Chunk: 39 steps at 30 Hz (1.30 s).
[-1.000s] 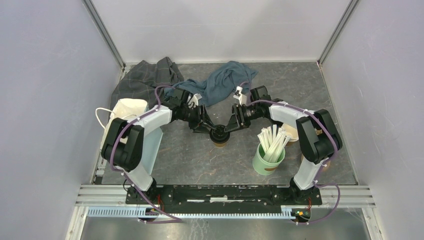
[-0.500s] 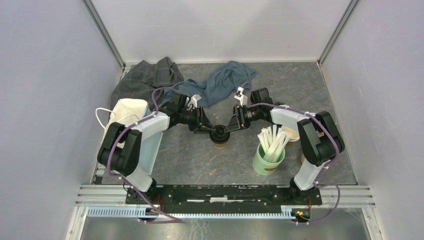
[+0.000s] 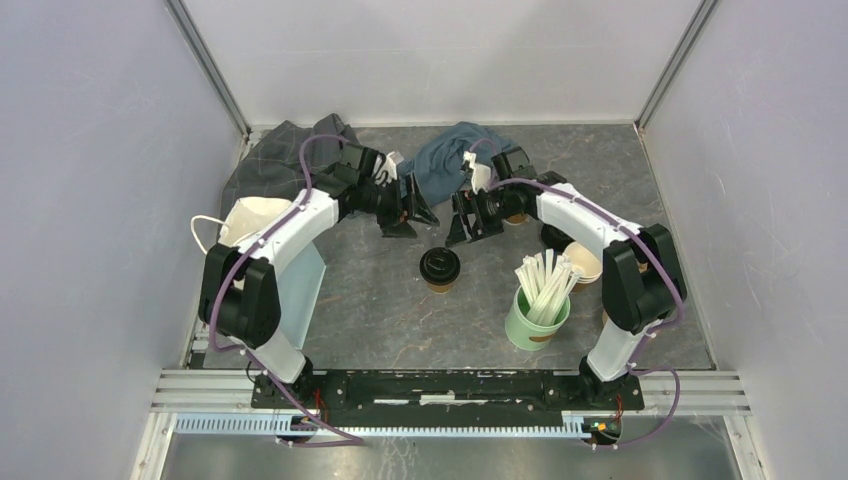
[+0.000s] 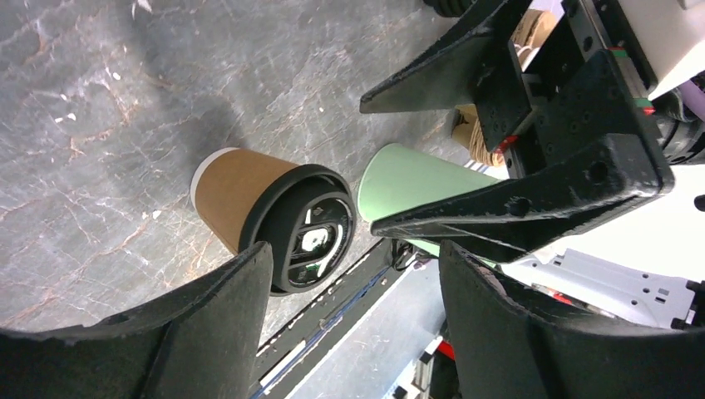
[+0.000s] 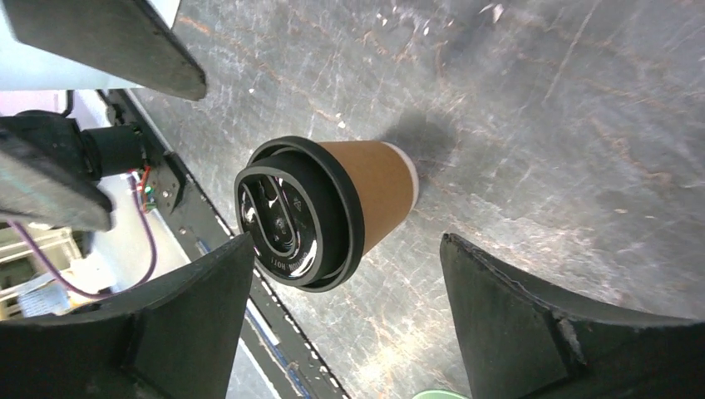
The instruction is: Pack the takeout coffee
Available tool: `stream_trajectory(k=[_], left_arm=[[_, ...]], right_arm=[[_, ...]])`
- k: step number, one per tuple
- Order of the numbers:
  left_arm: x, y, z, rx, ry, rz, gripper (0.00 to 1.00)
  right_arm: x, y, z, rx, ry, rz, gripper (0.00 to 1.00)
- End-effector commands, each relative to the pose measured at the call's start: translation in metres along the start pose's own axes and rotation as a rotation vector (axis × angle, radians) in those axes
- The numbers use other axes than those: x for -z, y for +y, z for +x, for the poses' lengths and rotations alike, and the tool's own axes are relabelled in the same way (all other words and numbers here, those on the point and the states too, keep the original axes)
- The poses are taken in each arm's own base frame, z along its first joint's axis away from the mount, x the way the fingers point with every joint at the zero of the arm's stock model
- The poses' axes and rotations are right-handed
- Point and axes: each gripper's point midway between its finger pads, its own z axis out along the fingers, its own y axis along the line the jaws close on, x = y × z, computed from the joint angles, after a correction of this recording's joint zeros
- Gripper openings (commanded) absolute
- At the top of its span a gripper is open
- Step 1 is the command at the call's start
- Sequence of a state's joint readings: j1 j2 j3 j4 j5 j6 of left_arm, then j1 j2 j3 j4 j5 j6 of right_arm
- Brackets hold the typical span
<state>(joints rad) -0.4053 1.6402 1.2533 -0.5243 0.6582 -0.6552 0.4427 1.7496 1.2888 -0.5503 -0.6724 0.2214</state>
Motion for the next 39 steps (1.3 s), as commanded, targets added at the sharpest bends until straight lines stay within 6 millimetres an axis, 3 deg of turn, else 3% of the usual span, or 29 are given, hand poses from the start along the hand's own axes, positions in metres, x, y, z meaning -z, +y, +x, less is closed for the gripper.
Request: stream_trajectory(k=[1, 5, 12, 17, 22, 29, 39], left_arm=[[0.027, -0.020, -0.011, -0.088, -0.044, -0.029, 0.80], [0.055, -0.032, -0.022, -0.152, -0.137, -0.094, 0.80], [0.117, -0.071, -0.038, -0.269, -0.362, -0.105, 0.84], [0.145, -0.087, -0.040, -0.301, -0.462, -0.101, 0.85], [0.161, -0.092, -0.039, -0.315, -0.514, -0.107, 0.85], [0.172, -0.097, -0.037, -0.332, -0.539, -0.107, 0.86], [0.181, -0.100, -0.036, -0.356, -0.547, -0.125, 0.86]], right_arm=[[0.026, 0.005, -0.021, 0.090, -0.036, 0.096, 0.91], [0.031, 0.004, -0.019, 0.203, 0.004, 0.222, 0.98], [0.012, 0.032, -0.010, 0.412, 0.088, 0.388, 0.98], [-0.003, 0.047, -0.005, 0.472, 0.111, 0.407, 0.98], [-0.014, 0.056, 0.001, 0.529, 0.148, 0.414, 0.98], [-0.026, 0.051, 0.013, 0.543, 0.191, 0.440, 0.98], [-0.023, 0.024, 0.015, 0.496, 0.170, 0.586, 0.80]])
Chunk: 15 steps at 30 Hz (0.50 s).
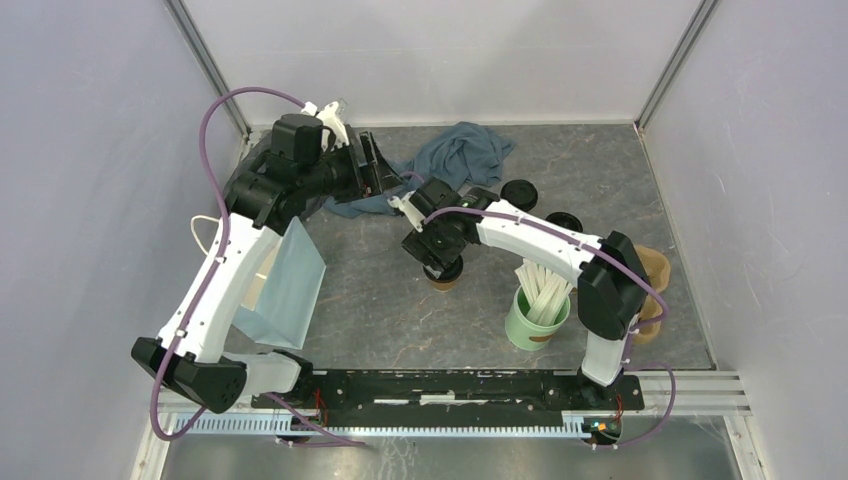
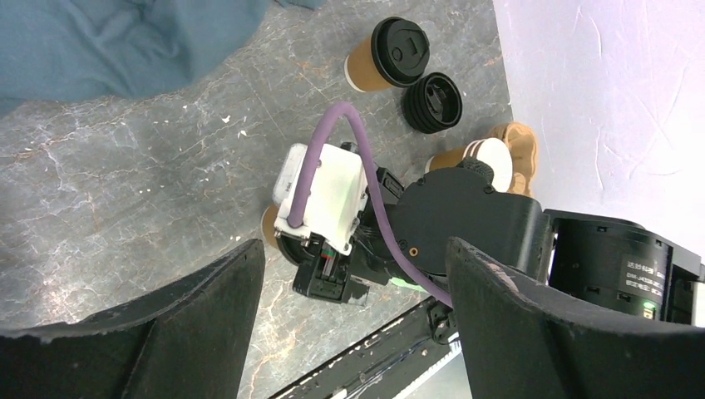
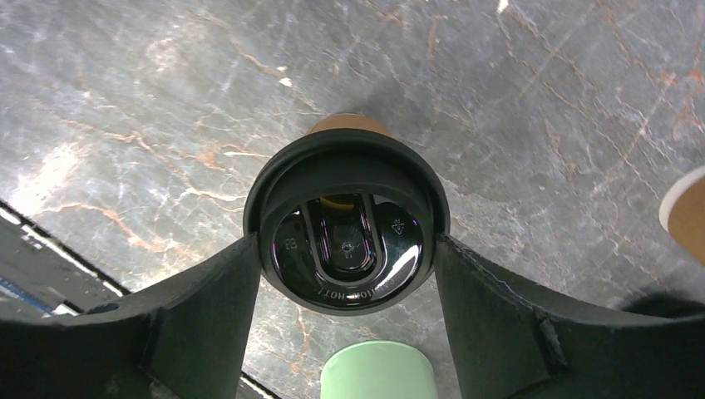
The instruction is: Pack the takeout coffee
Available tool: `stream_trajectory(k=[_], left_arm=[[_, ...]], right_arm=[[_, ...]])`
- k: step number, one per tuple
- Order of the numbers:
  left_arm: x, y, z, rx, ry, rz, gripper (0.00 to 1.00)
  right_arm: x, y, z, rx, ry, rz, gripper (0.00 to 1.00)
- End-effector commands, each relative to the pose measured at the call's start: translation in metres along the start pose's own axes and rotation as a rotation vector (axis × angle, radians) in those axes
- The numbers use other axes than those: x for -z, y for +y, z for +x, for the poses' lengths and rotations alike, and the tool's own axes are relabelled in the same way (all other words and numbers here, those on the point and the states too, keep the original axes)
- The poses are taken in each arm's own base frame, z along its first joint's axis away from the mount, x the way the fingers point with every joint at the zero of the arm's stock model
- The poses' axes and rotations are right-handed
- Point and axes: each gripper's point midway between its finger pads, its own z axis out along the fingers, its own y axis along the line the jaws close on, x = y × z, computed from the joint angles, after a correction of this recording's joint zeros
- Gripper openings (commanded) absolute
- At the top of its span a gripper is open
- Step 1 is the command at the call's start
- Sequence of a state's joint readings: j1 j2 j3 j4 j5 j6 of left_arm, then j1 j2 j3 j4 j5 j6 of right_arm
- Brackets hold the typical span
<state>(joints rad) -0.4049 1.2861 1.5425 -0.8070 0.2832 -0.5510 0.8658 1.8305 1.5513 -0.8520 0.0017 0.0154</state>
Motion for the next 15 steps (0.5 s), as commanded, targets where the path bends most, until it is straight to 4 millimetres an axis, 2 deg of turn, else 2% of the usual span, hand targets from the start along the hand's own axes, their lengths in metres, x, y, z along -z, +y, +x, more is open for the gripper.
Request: stream_trajectory(k=[1, 5, 10, 12, 15], left_arm=[[0.021, -0.007, -0.018, -0.088, -0.075, 0.003, 0.86], [0.023, -0.008, -0.019, -0.099, -0.076, -0.001, 0.86], [0.028, -0.010, -0.022, -0.115, -0.081, -0.005, 0.86], [0.030, -0.010, -0.023, -0.119, -0.085, -0.008, 0.86], [0.033, -0.011, -0.022, -0.124, -0.083, -0.008, 0.86]], right_arm=[[0.000, -0.023, 0.001, -0.042, -0.011, 0.133, 0.79], [-0.002, -0.054, 0.001, -0.113, -0.029, 0.227, 0.78], [-0.003, -0.112, 0.005, -0.257, -0.068, 0.287, 0.78], [-0.005, -0.136, 0.013, -0.319, -0.059, 0.299, 0.78], [-0.004, -0.154, 0.015, -0.348, -0.056, 0.306, 0.80]])
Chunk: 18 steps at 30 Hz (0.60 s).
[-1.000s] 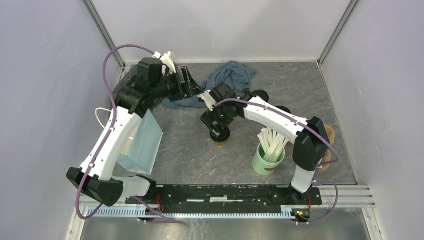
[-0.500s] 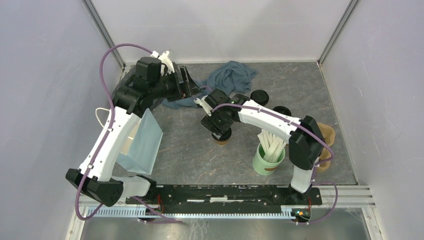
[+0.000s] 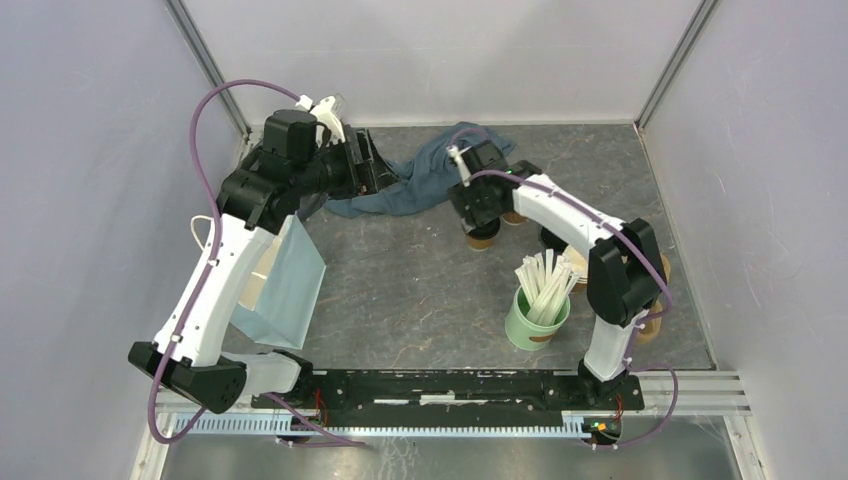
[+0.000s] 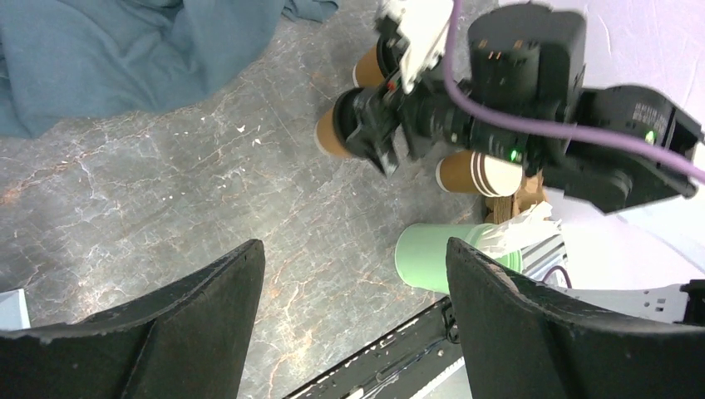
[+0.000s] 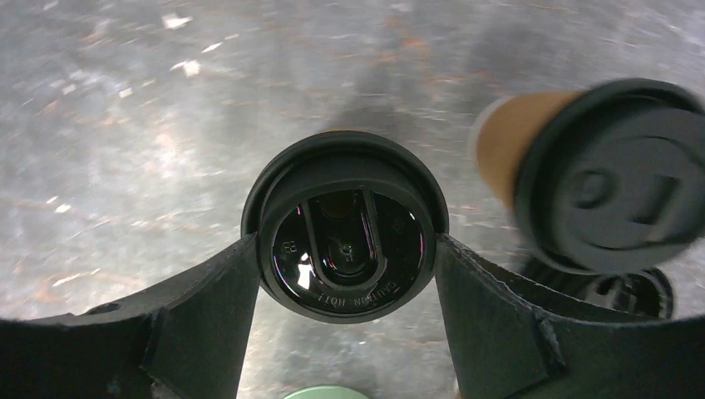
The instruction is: Pack the takeout coffee
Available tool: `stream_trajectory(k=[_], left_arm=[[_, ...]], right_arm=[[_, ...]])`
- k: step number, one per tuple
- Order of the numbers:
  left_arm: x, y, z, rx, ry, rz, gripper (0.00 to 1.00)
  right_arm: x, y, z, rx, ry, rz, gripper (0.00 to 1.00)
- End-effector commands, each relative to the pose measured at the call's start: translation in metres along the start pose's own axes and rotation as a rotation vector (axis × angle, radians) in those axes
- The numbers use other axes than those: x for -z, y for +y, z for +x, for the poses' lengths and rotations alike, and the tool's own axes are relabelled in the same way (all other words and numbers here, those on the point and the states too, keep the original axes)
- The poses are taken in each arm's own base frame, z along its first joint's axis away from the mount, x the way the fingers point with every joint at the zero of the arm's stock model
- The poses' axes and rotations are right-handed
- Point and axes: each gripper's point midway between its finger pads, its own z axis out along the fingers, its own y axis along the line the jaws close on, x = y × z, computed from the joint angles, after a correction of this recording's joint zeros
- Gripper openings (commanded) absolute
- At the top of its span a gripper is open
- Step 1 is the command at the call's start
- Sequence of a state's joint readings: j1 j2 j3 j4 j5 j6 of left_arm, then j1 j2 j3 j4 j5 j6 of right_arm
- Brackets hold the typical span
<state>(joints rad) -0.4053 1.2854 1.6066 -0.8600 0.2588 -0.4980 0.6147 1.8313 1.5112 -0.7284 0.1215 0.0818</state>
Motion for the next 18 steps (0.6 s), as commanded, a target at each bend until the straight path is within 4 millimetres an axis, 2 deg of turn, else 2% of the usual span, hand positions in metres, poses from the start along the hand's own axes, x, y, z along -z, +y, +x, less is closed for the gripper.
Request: stream_trajectory(k=[1, 6, 14, 18], left_arm=[[0.021, -0.006, -0.014, -0.068, -0.063, 0.003, 0.86], [0.028, -0.002, -0.013, -0.060, -0.071, -0.031, 0.87], [0.035, 0.007, -0.010, -0.035, -0.075, -0.082, 0.87], [0.039, 0.009, -0.009, -0.022, -0.073, -0.100, 0.87]], right_arm=[[-0.007, -0.034, -0.002, -0.056, 0.000, 0.073, 0.81], [0.000, -0.036, -0.014, -0.062, -0.026, 0.047, 0.85], [0.017, -0.038, -0.032, -0.054, -0.071, 0.043, 0.98], [0.026, -0.039, -0.041, -0.053, -0.088, 0.038, 0.98]])
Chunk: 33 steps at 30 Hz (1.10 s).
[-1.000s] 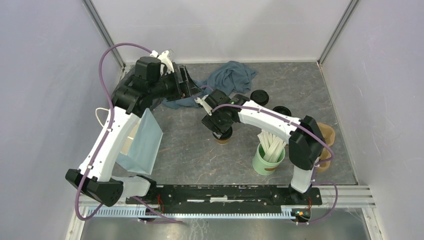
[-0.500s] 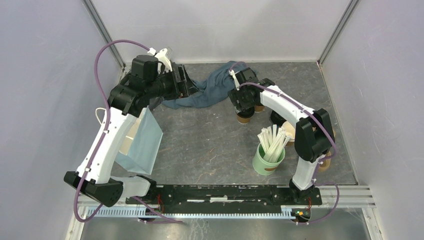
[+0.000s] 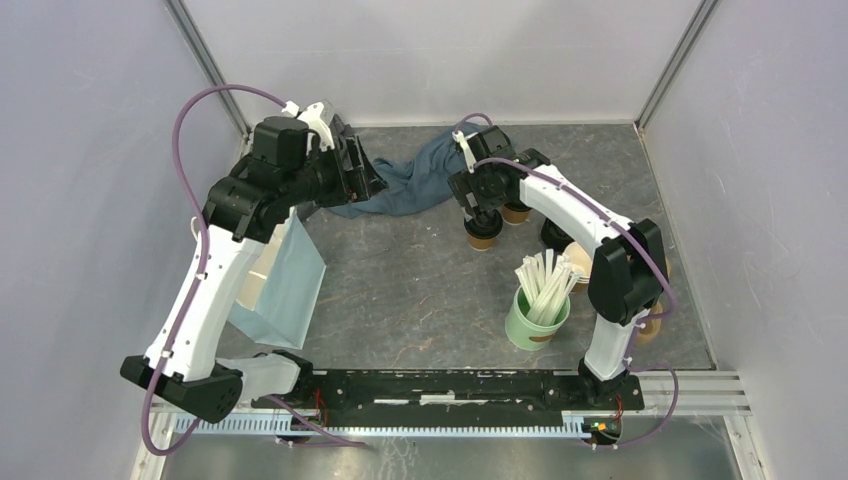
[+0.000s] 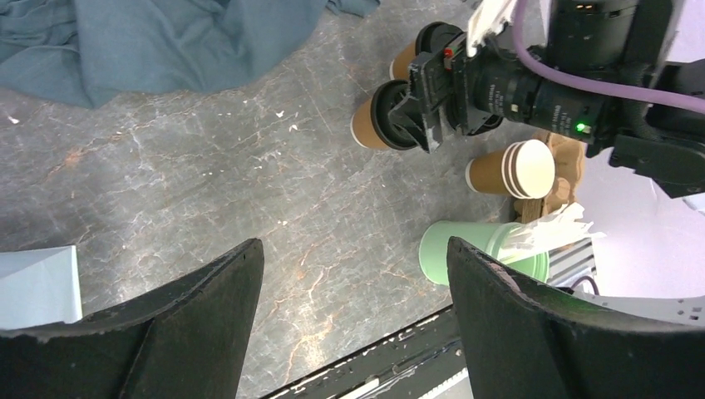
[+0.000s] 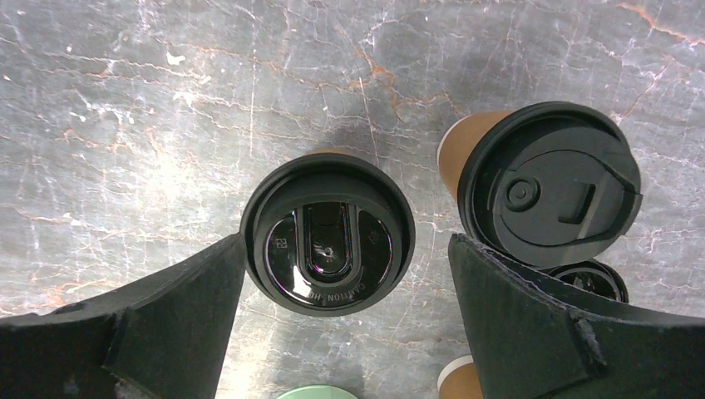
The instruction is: Pack the takeout coffee
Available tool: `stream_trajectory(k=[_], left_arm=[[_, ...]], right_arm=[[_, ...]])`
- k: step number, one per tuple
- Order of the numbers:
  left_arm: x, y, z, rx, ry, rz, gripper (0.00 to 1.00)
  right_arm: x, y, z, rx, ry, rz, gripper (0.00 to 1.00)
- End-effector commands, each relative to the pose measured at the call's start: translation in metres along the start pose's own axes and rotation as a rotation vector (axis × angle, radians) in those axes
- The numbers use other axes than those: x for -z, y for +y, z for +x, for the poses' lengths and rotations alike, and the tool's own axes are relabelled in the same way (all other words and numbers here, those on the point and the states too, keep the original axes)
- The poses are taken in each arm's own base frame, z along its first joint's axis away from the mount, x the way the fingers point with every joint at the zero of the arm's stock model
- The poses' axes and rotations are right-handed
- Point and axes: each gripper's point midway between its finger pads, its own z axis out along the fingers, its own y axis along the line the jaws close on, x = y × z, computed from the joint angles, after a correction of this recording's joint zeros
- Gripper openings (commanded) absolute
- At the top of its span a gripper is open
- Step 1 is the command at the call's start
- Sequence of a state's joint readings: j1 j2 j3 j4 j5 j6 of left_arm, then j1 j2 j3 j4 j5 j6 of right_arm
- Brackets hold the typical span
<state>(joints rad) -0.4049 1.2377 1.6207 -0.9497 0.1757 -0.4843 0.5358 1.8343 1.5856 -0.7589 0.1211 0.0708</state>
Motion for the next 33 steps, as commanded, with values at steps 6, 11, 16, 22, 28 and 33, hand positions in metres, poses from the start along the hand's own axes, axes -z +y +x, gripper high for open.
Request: stream_trajectory(k=[6, 11, 16, 22, 28, 33], left_arm=[[0.037, 0.035, -0.020, 0.042, -0.103, -0.256, 0.85], [0.070, 0.099, -0.005, 0.110, -0.107, -0.639, 0.85], [0.092, 0.135, 0.007, 0.049, -0.079, -0.864, 0.94], [0.083, 0.149, 0.012, -0.033, 0.005, -0.919, 0.95], [0.088, 0.144, 0.009, -0.023, -0.015, -0.889, 0.94], [0.083, 0.144, 0.011, -0.030, 0.009, -0.883, 0.93]], right_arm=[[0.044, 0.001, -0.041, 0.006, -0.106, -0.045, 0.98], [0.085, 0.008, -0.044, -0.008, -0.182, -0.108, 0.98], [0.110, 0.009, -0.015, -0.009, -0.193, -0.132, 0.98], [0.138, 0.007, 0.011, 0.007, -0.230, -0.146, 0.98], [0.178, 0.000, 0.014, -0.013, -0.328, -0.128, 0.98], [0.205, -0.023, 0.017, -0.037, -0.371, -0.021, 0.98]])
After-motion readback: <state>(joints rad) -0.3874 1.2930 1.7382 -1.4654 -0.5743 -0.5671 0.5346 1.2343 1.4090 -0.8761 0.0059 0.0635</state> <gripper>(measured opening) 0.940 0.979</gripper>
